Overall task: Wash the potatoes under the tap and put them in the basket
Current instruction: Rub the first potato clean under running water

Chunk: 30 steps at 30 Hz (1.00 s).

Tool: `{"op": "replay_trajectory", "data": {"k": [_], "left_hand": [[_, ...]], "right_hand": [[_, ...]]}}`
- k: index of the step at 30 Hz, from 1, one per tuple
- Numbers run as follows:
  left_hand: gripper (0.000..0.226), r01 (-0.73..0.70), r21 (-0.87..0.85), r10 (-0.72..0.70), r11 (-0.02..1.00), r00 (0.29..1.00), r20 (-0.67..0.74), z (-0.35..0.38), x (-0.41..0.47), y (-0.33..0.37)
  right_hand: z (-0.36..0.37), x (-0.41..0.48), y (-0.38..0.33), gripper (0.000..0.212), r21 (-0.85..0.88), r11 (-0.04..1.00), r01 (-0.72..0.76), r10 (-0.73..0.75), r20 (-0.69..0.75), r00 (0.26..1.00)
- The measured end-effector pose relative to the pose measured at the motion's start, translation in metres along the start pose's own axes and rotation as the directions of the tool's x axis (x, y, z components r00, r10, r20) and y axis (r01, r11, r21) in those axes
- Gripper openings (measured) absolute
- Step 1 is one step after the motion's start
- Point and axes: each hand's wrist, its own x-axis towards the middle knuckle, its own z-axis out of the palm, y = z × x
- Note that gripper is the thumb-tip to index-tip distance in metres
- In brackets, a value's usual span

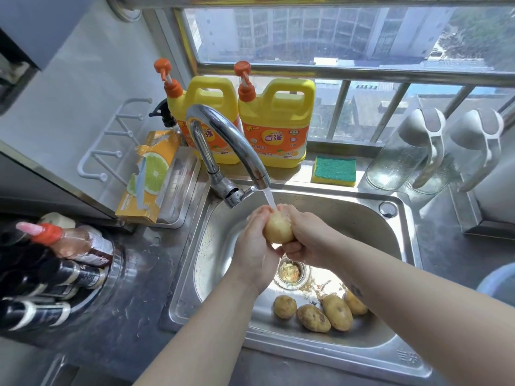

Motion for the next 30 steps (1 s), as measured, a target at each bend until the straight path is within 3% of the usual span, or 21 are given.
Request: {"op": "replay_trajectory", "data": {"k": [2,5,8,10,14,20,24,27,30], "left_hand": [[0.017,0.021,-0.002,-0.021,1.000,1.000,-0.003,0.001,0.002,0.001],[0.028,-0.030,0.149,0.012,0.988,0.993,0.115,0.003,-0.003,0.005],[0.036,-0.095,0.333,0.025,0.938,0.978,0.206,-0.003,-0.009,0.006],[0.033,-0.117,0.368,0.042,0.922,0.977,0.208,-0.004,-0.010,0.004],[0.021,-0.100,0.140,0.092,0.985,0.994,0.060,0.002,-0.004,-0.001],[0.021,0.080,-0.089,-0.094,0.993,0.981,-0.168,0.003,0.014,0.003],[0.028,0.137,-0.270,-0.206,0.953,0.947,-0.245,-0.002,0.026,0.023],[0.030,0.094,-0.222,-0.149,0.970,0.958,-0.246,-0.003,0.025,0.024],[0.027,-0.043,0.040,0.050,0.998,0.979,-0.199,0.007,0.010,0.008]], "right_hand": [[0.000,-0.002,-0.001,0.022,0.073,0.997,-0.025,0.023,0.023,0.999],[-0.003,-0.002,-0.007,0.015,0.184,0.980,-0.080,0.067,0.071,0.995],[-0.005,-0.002,-0.011,0.025,0.296,0.936,-0.188,0.159,0.120,0.980],[-0.004,-0.004,-0.010,0.029,0.298,0.934,-0.198,0.168,0.122,0.978],[0.002,-0.009,-0.007,0.026,0.152,0.985,-0.082,0.073,0.062,0.995],[0.000,-0.010,-0.003,0.041,-0.107,0.992,0.073,-0.071,0.019,0.997],[0.000,-0.017,-0.003,0.033,-0.249,0.936,0.248,-0.184,0.254,0.950],[0.004,-0.021,-0.004,0.029,-0.400,0.823,0.403,-0.317,0.265,0.911],[0.009,-0.021,-0.004,0.034,-0.450,0.793,0.411,-0.374,0.174,0.911]]}}
